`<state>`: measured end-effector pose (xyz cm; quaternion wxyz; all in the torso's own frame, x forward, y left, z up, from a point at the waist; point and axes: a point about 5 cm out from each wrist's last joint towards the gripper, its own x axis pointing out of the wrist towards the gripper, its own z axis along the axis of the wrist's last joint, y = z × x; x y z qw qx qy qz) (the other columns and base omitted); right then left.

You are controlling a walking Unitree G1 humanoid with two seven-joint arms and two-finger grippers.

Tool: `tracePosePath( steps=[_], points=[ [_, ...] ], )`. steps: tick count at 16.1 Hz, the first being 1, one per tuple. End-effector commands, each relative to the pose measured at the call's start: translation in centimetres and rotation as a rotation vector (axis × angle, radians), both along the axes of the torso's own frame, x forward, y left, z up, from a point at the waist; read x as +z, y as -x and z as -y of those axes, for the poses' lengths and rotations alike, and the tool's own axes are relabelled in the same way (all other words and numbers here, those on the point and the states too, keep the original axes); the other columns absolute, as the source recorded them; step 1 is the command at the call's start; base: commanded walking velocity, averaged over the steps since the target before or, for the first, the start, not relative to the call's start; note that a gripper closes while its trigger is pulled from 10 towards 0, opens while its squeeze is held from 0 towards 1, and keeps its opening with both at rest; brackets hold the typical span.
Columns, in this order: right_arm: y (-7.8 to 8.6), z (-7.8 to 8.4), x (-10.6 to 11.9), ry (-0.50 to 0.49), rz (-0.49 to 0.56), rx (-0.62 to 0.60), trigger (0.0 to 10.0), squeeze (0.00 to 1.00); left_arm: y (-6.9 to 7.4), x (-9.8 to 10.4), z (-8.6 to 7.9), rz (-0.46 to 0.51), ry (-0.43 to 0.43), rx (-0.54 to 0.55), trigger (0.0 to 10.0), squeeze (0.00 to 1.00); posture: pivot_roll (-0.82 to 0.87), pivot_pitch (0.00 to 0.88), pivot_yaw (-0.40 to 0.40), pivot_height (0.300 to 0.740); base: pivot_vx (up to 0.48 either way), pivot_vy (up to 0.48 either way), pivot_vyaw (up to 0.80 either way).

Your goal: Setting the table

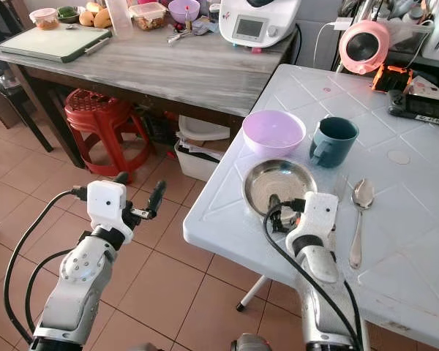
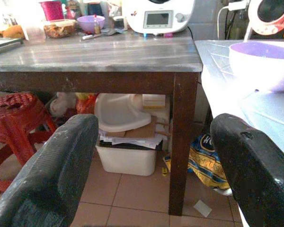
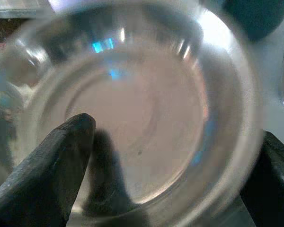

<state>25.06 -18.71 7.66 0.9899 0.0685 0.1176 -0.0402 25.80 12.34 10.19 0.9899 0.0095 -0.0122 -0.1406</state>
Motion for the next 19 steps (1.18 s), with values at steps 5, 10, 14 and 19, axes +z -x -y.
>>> tracePosePath(
  steps=[5, 10, 14, 19],
  points=[
    [0.51, -0.29, 0.14, -0.154, -0.006, -0.007, 10.0, 0.0, 0.31, -0.04, -0.06, -0.006, -0.023, -0.018, 10.0, 0.0, -0.04, 0.0, 0.039, 0.74, 0.0, 0.0, 0.0],
    [0.57, -0.23, -0.34, -0.221, -0.044, -0.029, 0.0, 0.0, 0.23, -0.06, 0.0, -0.005, -0.028, -0.021, 10.0, 0.0, -0.04, 0.0, 0.038, 0.74, 0.0, 0.0, 0.0],
    [0.41, -0.4, -0.37, -0.271, -0.059, -0.026, 0.0, 0.0, 0.15, -0.06, 0.04, -0.005, -0.031, -0.026, 10.0, 0.0, -0.04, 0.0, 0.038, 0.74, 0.0, 0.0, 0.0],
    [0.38, -0.47, -0.8, -0.308, -0.105, -0.024, 0.0, 0.0, 0.14, -0.12, 0.06, -0.008, -0.032, -0.029, 10.0, 0.0, -0.04, 0.0, 0.039, 0.74, 0.0, 0.0, 0.0]
  ],
)
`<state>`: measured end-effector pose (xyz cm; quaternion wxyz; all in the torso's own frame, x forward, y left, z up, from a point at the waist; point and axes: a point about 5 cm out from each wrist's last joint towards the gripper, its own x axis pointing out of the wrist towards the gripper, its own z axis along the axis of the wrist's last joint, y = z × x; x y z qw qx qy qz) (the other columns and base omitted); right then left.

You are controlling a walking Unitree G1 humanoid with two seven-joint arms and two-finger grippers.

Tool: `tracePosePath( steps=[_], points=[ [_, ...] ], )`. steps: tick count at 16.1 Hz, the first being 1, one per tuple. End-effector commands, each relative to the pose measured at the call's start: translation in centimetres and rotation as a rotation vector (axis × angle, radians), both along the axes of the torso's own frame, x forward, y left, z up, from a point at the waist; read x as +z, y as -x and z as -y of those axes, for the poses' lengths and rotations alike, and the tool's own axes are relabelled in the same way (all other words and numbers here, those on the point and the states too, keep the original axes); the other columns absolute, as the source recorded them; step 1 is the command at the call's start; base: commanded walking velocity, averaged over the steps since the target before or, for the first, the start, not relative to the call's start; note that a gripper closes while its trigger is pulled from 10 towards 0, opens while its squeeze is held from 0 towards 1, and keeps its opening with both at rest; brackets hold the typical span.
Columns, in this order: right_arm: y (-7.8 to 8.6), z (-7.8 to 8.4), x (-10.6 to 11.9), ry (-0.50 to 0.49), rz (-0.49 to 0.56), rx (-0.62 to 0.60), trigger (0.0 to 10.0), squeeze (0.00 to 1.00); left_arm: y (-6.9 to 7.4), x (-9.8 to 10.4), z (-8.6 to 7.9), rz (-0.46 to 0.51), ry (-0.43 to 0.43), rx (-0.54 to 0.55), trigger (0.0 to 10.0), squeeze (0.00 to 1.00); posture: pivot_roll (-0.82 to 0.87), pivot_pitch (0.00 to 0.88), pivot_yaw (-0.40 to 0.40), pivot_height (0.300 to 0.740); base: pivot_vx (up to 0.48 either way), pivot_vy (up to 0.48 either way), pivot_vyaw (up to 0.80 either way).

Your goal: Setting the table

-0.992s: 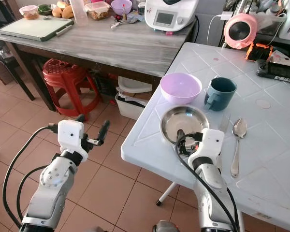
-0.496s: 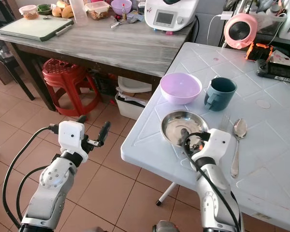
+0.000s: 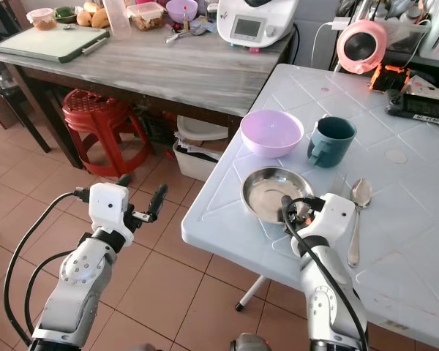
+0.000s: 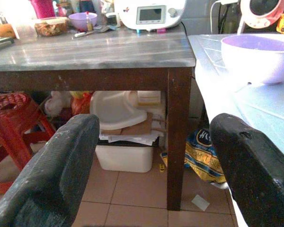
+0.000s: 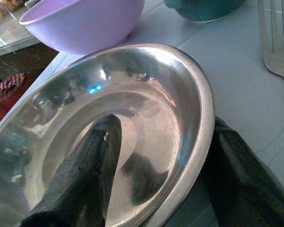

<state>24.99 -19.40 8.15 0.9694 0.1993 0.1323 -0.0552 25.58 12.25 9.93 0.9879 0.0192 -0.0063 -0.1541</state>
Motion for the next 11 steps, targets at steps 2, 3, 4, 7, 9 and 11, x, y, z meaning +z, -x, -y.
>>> tracePosePath(
  steps=[2, 3, 4, 7, 9, 11],
  points=[
    [0.38, -1.18, -1.48, -0.064, -0.087, 0.04, 0.0, 0.0, -0.08, 0.15, -0.03, 0.002, -0.011, -0.003, 10.0, 0.0, -0.04, 0.0, 0.039, 0.74, 0.0, 0.0, 0.0],
    [0.38, -1.17, -1.5, -0.066, -0.088, 0.038, 0.0, 0.0, -0.08, 0.15, -0.03, 0.002, -0.011, -0.004, 10.0, 0.0, -0.04, 0.0, 0.039, 0.74, 0.0, 0.0, 0.0],
    [0.38, -1.15, -1.56, -0.078, -0.092, 0.03, 0.0, 0.0, -0.06, 0.15, -0.03, 0.002, -0.011, -0.004, 10.0, 0.0, -0.04, 0.0, 0.04, 0.74, 0.0, 0.0, 0.0],
    [0.33, -0.9, -1.68, -0.087, -0.105, 0.007, 0.0, 0.0, -0.09, 0.14, 0.02, 0.001, -0.01, -0.007, 10.0, 0.0, -0.04, 0.0, 0.038, 0.74, 0.0, 0.0, 0.0],
    [0.29, -0.68, -1.82, -0.108, -0.117, -0.017, 0.0, 0.0, -0.15, 0.13, 0.04, 0.002, -0.01, -0.005, 10.0, 0.0, -0.04, 0.0, 0.036, 0.74, 0.0, 0.0, 0.0],
    [0.27, -0.65, -1.89, -0.118, -0.123, -0.027, 0.0, 0.0, -0.19, 0.13, 0.04, 0.003, -0.01, -0.003, 10.0, 0.0, -0.04, 0.0, 0.036, 0.74, 0.0, 0.0, 0.0]
  ],
)
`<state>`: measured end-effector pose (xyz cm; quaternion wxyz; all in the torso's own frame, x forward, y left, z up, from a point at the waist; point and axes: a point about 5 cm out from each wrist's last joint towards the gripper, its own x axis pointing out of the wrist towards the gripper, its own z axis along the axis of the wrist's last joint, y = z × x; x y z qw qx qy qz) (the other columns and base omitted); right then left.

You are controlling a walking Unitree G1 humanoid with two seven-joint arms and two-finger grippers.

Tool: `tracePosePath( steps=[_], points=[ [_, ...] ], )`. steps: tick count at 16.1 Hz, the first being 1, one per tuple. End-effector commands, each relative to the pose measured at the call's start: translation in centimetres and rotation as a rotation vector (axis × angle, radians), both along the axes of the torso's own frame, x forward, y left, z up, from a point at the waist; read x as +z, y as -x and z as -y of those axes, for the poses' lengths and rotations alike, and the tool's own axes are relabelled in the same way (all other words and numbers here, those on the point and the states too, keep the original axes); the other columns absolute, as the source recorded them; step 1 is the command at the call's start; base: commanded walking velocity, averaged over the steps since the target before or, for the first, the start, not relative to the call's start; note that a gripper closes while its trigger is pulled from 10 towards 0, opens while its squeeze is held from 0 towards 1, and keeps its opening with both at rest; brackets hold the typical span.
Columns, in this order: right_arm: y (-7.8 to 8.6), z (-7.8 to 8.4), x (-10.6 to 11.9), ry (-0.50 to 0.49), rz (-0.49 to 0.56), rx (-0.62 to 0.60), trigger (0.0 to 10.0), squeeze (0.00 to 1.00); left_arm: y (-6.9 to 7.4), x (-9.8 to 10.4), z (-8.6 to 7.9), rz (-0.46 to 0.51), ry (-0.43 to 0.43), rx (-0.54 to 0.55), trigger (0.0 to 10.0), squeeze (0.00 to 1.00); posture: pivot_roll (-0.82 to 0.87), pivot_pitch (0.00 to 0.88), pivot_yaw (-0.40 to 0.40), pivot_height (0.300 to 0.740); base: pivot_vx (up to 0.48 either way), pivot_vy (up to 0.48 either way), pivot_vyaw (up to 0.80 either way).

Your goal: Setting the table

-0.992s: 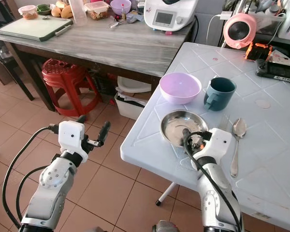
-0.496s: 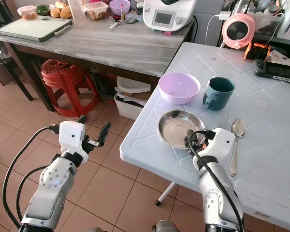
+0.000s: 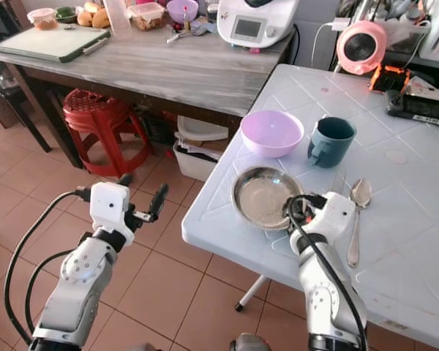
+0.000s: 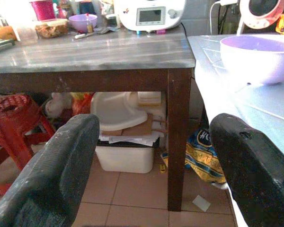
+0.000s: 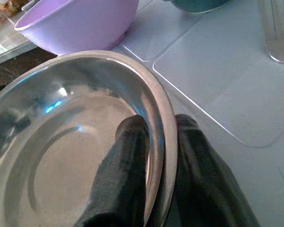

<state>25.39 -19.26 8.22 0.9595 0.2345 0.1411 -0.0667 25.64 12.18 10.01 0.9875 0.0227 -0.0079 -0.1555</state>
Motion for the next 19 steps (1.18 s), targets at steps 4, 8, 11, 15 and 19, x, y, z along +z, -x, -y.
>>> tracePosePath(
  steps=[4, 8, 11, 15, 19],
  points=[
    [0.0, -1.1, -1.6, -0.061, -0.092, 0.016, 0.0, 0.0, -0.6, 0.8, -0.4, 0.026, -0.025, 0.02, 10.0, 0.0, -0.03, 0.0, 0.034, 0.74, 0.0, 0.0, 0.0],
    [-0.4, -1.7, -0.5, -0.014, -0.045, 0.041, 0.0, 0.0, -0.9, -0.1, -2.2, -0.043, 0.009, 0.192, 10.0, 0.0, -0.04, 0.004, 0.028, 0.74, 0.0, 0.0, 0.0],
    [-0.8, -2.1, 0.9, 0.118, 0.052, 0.073, 7.2, 0.0, -1.0, -0.2, -1.6, -0.051, 0.023, 0.143, 10.0, 0.0, -0.04, 0.004, 0.027, 0.74, 0.0, 0.0, 0.0],
    [-1.3, -2.3, 2.4, 0.185, 0.138, 0.065, 10.0, 0.0, -1.4, 0.1, -1.3, -0.045, 0.017, 0.118, 10.0, 0.0, -0.04, 0.0, 0.038, 0.74, 0.0, 0.226, -0.39],
    [-1.1, -1.8, 1.8, 0.202, 0.13, 0.049, 10.0, 0.0, -1.1, -0.6, -1.0, -0.066, 0.02, 0.112, 10.0, 0.0, -0.05, 0.0, 0.039, 0.74, 0.0, 0.319, -0.8]
  ],
)
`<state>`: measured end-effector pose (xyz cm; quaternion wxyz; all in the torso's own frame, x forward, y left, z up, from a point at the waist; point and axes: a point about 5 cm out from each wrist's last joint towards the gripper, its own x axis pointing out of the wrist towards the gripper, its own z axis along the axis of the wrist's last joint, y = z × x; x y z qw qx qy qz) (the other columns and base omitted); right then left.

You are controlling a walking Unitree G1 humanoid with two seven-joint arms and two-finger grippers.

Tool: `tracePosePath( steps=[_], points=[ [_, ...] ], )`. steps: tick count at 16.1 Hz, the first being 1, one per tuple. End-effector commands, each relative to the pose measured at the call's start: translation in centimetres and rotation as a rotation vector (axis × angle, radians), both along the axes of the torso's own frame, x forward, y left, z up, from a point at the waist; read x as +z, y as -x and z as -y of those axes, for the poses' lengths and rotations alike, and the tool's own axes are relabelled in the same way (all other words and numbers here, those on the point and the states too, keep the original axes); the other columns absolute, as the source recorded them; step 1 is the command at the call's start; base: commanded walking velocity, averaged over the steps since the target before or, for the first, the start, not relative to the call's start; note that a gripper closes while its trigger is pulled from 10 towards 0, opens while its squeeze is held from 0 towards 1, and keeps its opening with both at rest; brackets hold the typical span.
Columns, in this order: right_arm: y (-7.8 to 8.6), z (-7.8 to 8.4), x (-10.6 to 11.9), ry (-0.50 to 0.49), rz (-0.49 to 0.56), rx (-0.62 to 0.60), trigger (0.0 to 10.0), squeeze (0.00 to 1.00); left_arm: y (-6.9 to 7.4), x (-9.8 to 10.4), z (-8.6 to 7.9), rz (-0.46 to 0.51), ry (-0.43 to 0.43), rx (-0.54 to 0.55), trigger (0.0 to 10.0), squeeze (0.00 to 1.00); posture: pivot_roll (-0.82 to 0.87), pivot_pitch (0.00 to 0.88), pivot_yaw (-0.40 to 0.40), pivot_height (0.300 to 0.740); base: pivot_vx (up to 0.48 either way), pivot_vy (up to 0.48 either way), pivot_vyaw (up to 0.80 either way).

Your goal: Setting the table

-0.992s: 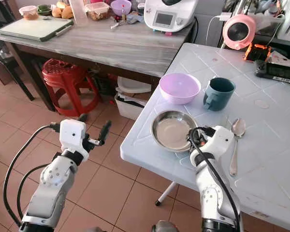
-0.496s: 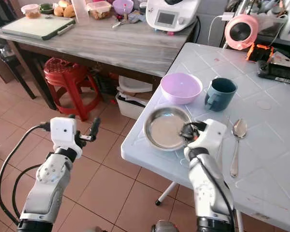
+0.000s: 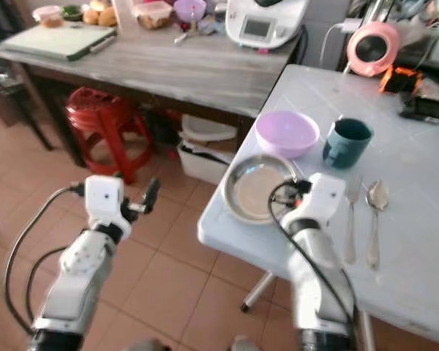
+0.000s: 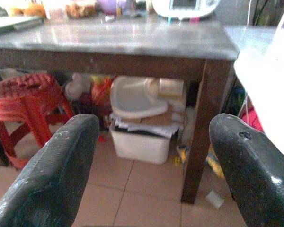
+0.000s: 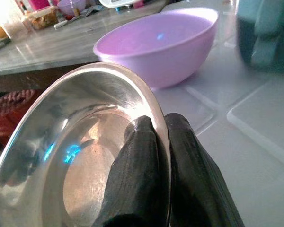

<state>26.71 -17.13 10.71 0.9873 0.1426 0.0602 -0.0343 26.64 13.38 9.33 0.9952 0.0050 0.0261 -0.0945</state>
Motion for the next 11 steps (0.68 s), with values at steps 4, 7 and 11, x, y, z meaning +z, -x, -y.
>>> tracePosePath(
  steps=[4, 7, 11],
  points=[
    [0.3, 0.16, -0.7, 0.031, -0.024, -0.001, 10.0, 0.0, -0.18, 0.03, 0.24, -0.004, 0.016, 0.006, 10.0, 0.0, -0.05, 0.0, 0.041, 0.74, 0.0, 0.375, -0.8],
    [0.47, 0.1, -0.98, 0.037, -0.027, -0.002, 10.0, 0.0, -0.27, 0.08, 0.26, 0.008, 0.018, 0.009, 10.0, 0.0, -0.05, 0.0, 0.038, 0.74, 0.0, 0.42, -0.8],
    [0.23, 0.07, -0.87, 0.043, -0.009, -0.007, 10.0, 0.0, -0.42, 0.04, 0.5, 0.006, 0.023, 0.004, 10.0, 0.0, -0.05, 0.0, 0.036, 0.74, 0.0, 0.468, -0.6]
  ],
)
